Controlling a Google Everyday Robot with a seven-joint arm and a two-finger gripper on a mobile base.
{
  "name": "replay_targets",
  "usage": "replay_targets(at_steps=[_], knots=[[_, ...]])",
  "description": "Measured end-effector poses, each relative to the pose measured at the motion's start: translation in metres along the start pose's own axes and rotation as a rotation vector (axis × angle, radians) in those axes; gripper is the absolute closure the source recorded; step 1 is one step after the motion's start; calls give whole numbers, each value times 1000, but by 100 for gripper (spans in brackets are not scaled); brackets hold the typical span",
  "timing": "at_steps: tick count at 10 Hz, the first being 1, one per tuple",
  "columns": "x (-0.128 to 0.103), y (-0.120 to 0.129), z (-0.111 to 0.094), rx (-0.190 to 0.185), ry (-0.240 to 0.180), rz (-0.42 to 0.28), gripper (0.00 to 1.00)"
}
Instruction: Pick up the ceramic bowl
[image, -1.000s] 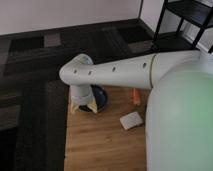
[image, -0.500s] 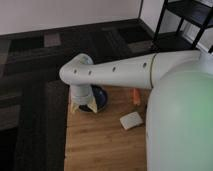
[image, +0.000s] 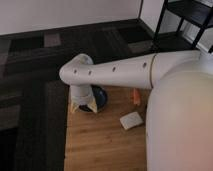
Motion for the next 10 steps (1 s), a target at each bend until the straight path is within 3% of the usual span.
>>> replay_targets(at_steps=[4, 7, 10], knots=[[0, 0, 0, 0, 0, 0, 35], [-8, -7, 7, 34, 21, -6, 35], [-23, -7, 7, 95, 32, -28, 35]])
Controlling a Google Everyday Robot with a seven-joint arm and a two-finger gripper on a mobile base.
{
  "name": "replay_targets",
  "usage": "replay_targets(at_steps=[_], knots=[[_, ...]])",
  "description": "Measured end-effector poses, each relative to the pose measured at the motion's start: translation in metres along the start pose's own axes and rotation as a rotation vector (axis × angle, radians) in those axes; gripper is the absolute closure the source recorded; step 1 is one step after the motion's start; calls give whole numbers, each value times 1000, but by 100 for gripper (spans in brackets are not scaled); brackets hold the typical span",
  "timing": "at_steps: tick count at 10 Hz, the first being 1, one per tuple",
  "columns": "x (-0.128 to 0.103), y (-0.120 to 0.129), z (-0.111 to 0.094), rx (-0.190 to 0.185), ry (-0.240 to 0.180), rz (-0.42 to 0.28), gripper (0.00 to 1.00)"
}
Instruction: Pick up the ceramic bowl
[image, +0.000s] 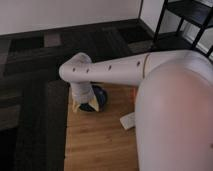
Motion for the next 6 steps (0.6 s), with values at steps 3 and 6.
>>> replay_targets(at_steps=[3, 6], knots=[[-14, 8, 0, 17, 3, -57, 35], [-29, 16, 2, 25, -1, -125, 35]])
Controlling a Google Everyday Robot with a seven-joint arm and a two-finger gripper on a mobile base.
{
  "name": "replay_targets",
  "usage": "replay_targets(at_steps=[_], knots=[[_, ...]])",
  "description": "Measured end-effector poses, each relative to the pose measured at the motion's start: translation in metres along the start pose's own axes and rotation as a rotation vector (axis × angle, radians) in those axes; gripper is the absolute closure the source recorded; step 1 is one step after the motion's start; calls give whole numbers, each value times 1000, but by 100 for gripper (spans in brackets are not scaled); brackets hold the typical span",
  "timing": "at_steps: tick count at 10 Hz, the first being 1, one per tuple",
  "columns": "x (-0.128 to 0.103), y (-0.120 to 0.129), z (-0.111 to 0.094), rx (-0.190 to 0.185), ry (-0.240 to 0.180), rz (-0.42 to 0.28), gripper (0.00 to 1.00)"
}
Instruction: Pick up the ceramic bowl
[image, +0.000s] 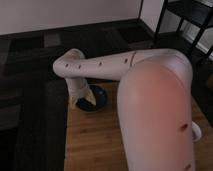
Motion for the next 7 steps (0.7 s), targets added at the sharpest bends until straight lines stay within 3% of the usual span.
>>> replay_targets(at_steps=[3, 7], knots=[[-9, 12, 5, 8, -1, -62, 35], [-24, 23, 15, -11, -17, -101, 35]])
